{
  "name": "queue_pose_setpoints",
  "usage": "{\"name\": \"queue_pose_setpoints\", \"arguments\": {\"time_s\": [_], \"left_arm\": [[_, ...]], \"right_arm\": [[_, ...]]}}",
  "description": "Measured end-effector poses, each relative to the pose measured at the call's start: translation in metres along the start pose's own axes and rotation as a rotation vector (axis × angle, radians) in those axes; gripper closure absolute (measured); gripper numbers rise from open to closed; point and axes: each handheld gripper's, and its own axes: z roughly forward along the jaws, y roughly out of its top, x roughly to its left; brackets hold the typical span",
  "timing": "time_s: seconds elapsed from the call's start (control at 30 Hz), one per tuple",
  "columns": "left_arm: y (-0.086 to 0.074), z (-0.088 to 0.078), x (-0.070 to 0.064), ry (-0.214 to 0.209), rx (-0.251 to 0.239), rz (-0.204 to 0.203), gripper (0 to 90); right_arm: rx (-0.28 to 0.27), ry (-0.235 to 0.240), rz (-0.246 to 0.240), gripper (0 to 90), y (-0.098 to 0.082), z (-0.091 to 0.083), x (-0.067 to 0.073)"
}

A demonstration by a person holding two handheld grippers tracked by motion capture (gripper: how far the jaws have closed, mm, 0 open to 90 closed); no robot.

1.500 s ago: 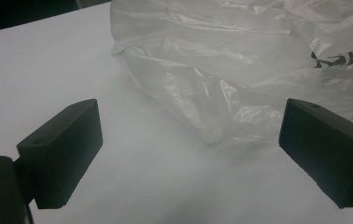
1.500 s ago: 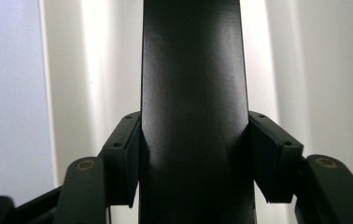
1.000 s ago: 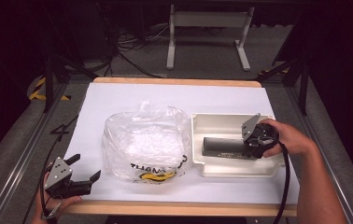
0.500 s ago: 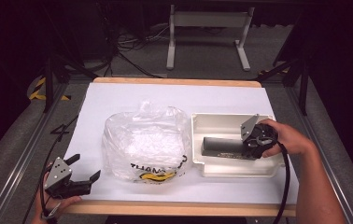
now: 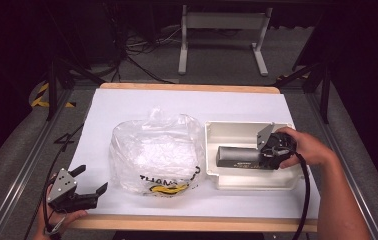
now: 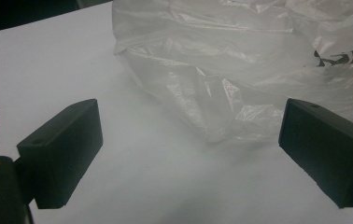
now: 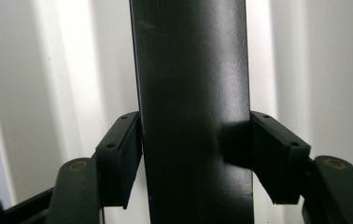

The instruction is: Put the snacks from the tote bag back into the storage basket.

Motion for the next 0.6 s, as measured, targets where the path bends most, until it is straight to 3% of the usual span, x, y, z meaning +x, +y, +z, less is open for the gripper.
{"name": "queue_pose_setpoints", "arguments": {"time_s": [0.37,0.6], "left_arm": [[0.0003,-0.0002,-0.0003,0.000,0.001,0.003,7.2],[0.0004,-0.0001,-0.0003,0.001,0.001,0.000,7.2]], "right_arm": [[0.002,-0.027,0.007,36.0,-0.0007,0.0032,0.0046],[-0.060,-0.041,0.073,30.6,-0.0079,-0.0004,0.0033]]}}
